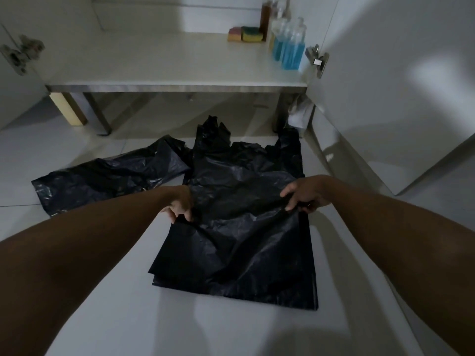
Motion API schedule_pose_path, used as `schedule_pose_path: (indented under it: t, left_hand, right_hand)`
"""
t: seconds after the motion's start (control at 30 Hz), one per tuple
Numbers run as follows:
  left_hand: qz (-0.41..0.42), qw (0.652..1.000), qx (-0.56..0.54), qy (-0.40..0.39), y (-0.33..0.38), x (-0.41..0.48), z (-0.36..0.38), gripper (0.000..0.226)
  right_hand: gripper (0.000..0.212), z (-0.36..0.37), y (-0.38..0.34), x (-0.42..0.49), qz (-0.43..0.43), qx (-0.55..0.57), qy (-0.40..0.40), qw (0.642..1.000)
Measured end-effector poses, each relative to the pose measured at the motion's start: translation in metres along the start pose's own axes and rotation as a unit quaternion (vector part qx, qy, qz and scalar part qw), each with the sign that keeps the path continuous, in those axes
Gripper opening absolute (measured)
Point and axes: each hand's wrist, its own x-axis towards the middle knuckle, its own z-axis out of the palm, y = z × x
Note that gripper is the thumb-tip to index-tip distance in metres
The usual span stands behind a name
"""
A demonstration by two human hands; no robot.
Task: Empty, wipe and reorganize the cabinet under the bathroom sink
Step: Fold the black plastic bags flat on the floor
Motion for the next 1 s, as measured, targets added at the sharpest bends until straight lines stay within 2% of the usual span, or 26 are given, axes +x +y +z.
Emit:
schedule_pose_path:
  t: [0.13,0.23,0.33,0.4,0.47,0.53,0.63,0.67,0.73,0.8,0.83,0.93,1.0]
  left_hand:
    - [0.005,1.000,0.002,-0.008,0.002,0.001,0.003,0.041]
    - [0.010,1.000,0.019,-0.005,0.001,0.002,0.005,0.043]
    - [0.011,1.000,0.023,-0.002,0.001,0.003,0.004,0.036]
    - [0.010,1.000,0.020,0.007,0.002,0.002,0.005,0.037]
    - [0.011,1.000,0.015,0.014,0.003,0.003,0.006,0.048]
    - [0.012,0.999,0.022,0.020,0.003,0.002,0.008,0.061]
    - [0.014,0.999,0.025,0.018,0.005,0.001,0.009,0.068]
    - [0.013,0.999,0.029,0.017,0.006,-0.001,0.010,0.069]
    - [0.013,0.999,0.039,0.018,0.008,-0.002,0.011,0.068]
    - [0.011,0.999,0.041,0.016,0.008,-0.003,0.012,0.067]
    - [0.010,0.999,0.045,0.018,0.008,-0.004,0.012,0.066]
    - [0.005,0.998,0.056,0.023,0.008,-0.003,0.011,0.063]
    - [0.001,0.998,0.061,0.022,0.008,-0.002,0.010,0.063]
  right_hand:
    - [0.052,0.007,0.004,0.003,0.031,-0.121,-0.002,0.992]
    - [0.047,0.008,0.002,0.002,0.028,-0.058,-0.011,0.998]
    - [0.049,0.002,-0.002,-0.001,0.001,0.017,-0.014,1.000]
    - [0.053,0.003,-0.003,-0.006,0.024,-0.003,-0.064,0.998]
    - [0.054,0.005,-0.003,-0.010,0.053,-0.022,-0.140,0.989]
    - [0.050,0.005,-0.006,-0.011,0.017,0.045,-0.171,0.984]
    - [0.044,-0.001,-0.010,-0.010,-0.040,0.187,-0.143,0.971]
    - [0.043,-0.001,-0.009,-0.009,-0.037,0.185,-0.124,0.974]
    - [0.041,0.005,-0.003,-0.008,-0.006,0.094,-0.089,0.992]
    - [0.037,0.012,0.003,-0.009,0.029,0.004,-0.089,0.996]
    - [0.035,0.014,0.004,-0.009,0.040,-0.007,-0.095,0.995]
    - [0.021,0.010,0.003,-0.008,0.065,0.072,-0.107,0.990]
    - [0.024,0.007,0.001,-0.006,0.087,0.104,-0.132,0.982]
